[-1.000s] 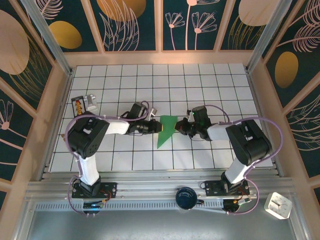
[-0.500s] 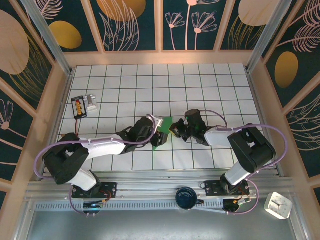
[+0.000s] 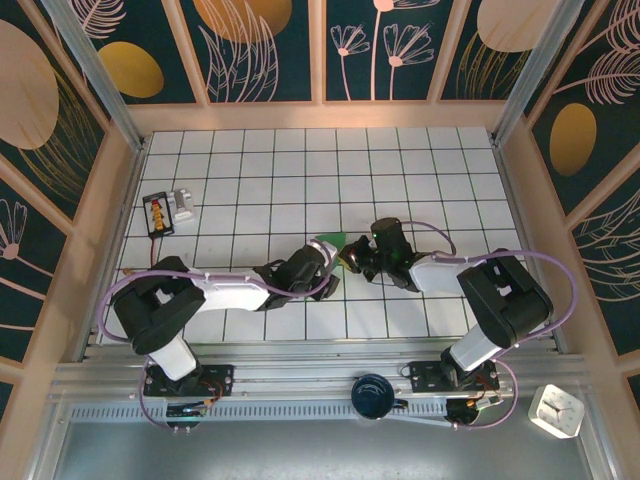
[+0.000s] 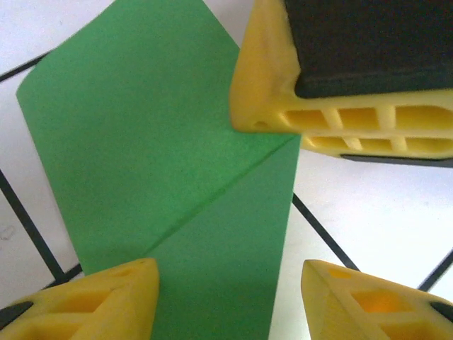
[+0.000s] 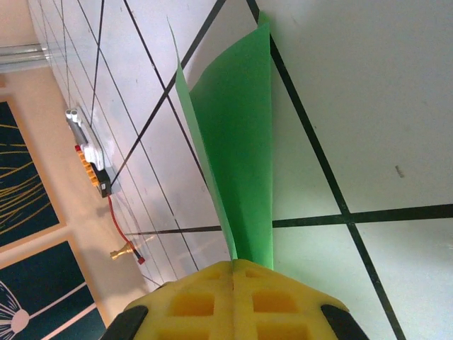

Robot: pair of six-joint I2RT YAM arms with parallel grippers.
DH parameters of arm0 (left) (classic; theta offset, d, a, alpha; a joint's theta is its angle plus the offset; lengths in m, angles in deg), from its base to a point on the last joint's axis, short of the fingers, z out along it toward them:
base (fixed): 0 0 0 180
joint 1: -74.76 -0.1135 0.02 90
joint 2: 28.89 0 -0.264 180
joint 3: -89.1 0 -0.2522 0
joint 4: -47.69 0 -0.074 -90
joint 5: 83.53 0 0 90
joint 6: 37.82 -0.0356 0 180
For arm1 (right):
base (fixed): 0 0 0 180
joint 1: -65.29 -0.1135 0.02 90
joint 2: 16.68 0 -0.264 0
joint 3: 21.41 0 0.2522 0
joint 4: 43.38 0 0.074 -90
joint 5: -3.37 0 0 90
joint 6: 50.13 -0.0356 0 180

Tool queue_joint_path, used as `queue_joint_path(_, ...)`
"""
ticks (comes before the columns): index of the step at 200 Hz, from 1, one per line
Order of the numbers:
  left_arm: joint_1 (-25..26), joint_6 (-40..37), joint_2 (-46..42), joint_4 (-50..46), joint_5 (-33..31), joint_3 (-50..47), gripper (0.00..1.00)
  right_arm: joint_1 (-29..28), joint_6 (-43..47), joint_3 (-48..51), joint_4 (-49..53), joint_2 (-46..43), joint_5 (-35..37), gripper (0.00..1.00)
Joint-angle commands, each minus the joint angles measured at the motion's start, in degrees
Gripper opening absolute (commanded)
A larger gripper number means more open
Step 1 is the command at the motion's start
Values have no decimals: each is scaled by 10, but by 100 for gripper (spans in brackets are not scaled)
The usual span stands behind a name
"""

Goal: Fold a paper plane with a square sheet of paper (pick it up from the middle)
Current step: Fold the wing for the fifth time at the center of the table.

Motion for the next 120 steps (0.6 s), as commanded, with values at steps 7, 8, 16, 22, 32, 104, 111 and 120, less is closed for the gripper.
queue_joint_path(7,6,-19,17,-17,-32,26,51,-3,-8,-2,-18,-5,-1,0)
queue_joint_path(8,6,-19,17,-18,-32,26,51,-3,-8,-2,-18,-5,-1,0)
queue_joint_path(16,6,-20,20,-22,-37,29,50,-3,-8,-2,-20,-4,-2,0)
queue_joint_path(22,6,-22,19,-25,-39,31,49,-3,-9,-2,-20,-3,-3,0)
queue_joint_path(32,6,-23,33,-31,-44,35,47,-4,-8,-3,-20,-2,-3,0)
queue_joint_path(104,7,-19,35,-44,-52,33,34,-2,-9,-2,-25,8,-4,0)
queue_joint_path(111,6,-17,32,-44,-50,32,34,-2,-9,-2,-26,8,-4,0)
queue_joint_path(120,6,-15,29,-44,-45,30,32,-3,-9,-1,-26,9,-4,0)
